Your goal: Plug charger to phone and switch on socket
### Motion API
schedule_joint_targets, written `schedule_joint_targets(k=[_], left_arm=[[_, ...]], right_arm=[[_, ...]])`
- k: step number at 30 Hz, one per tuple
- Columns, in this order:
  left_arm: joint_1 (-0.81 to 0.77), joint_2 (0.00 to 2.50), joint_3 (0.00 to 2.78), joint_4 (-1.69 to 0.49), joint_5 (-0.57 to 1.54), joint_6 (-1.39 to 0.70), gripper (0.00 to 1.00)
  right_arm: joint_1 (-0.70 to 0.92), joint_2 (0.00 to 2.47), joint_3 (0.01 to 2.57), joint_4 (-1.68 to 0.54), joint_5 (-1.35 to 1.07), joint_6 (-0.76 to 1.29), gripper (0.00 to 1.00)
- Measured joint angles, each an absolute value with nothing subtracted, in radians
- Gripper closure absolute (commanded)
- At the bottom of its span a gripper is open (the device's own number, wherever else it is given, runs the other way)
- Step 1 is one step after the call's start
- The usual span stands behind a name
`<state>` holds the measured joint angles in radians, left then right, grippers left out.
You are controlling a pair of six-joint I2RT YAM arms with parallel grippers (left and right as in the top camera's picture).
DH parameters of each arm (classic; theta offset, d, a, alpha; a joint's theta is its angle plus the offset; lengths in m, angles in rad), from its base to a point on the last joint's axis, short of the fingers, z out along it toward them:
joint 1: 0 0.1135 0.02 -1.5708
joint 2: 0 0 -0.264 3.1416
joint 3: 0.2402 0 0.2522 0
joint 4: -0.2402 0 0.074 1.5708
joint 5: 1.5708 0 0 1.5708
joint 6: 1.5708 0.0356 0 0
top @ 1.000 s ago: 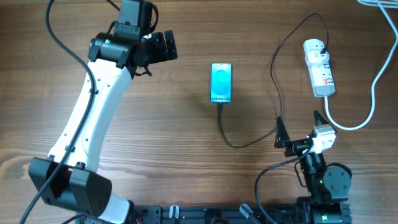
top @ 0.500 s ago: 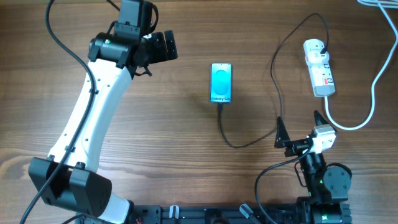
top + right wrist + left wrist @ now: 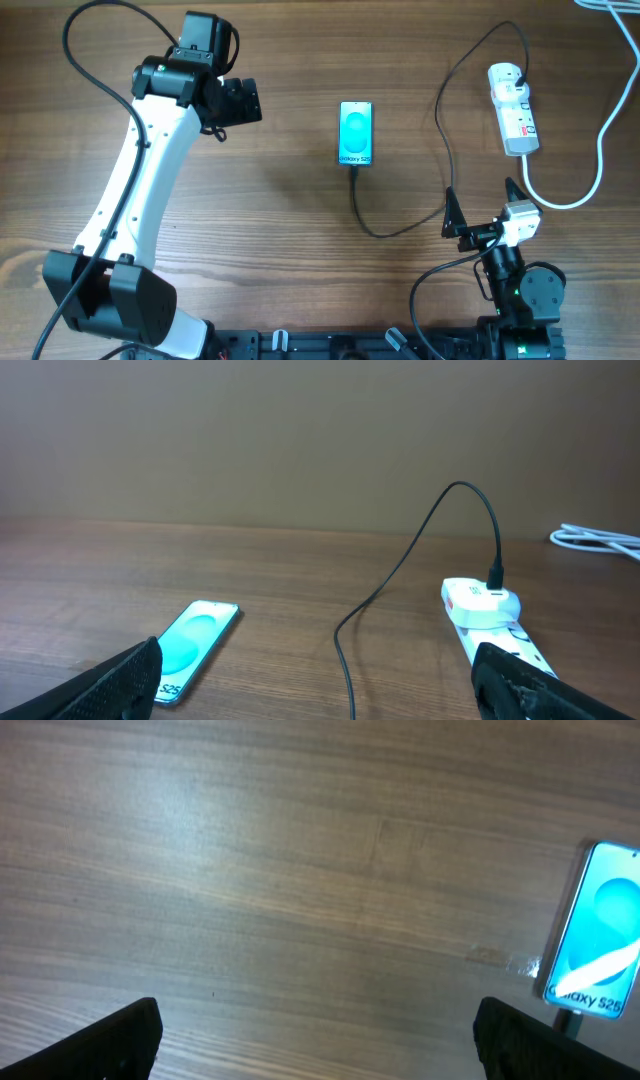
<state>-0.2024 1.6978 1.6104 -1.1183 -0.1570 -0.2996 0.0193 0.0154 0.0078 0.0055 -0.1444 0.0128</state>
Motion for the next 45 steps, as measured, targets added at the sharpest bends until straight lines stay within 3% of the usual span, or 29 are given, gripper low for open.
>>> schedule_joint_targets(k=[2, 5, 10, 17, 24, 33, 40, 45], left_arm=[[-0.203, 1.697, 1.608, -1.095, -0.160, -0.292, 0.00], [-0.203, 1.618, 1.457, -0.838, -0.159, -0.273, 0.00], [-0.162, 1.201, 0.995, -0.495, -0.149, -0.213, 0.00], [0.058, 0.693, 0.635, -0.522, -0.030, -0.178, 0.00], [0.059, 0.627, 0.490, -0.398, 0.069, -0.149, 0.00], [0.059, 0.206, 0.202, -0.192, 0.081, -0.142, 0.00], [0.059, 0.112, 0.064, 0.003, 0.081, -0.143, 0.00], [0.059, 0.030, 0.019, 0.012, 0.082, -0.143, 0.00]], right_arm=[[0.019, 0.015, 0.008, 0.006, -0.144, 0.013, 0.00], [0.019, 0.015, 0.008, 0.006, -0.144, 0.013, 0.00], [0.019, 0.014, 0.008, 0.006, -0.137, 0.013, 0.00], [0.019, 0.013, 0.007, 0.006, -0.137, 0.013, 0.00], [0.019, 0.013, 0.007, 0.005, -0.137, 0.013, 0.00], [0.019, 0.013, 0.007, 0.006, -0.137, 0.013, 0.00], [0.019, 0.013, 0.007, 0.005, -0.137, 0.013, 0.00], [0.019, 0.013, 0.007, 0.005, -0.137, 0.013, 0.00]])
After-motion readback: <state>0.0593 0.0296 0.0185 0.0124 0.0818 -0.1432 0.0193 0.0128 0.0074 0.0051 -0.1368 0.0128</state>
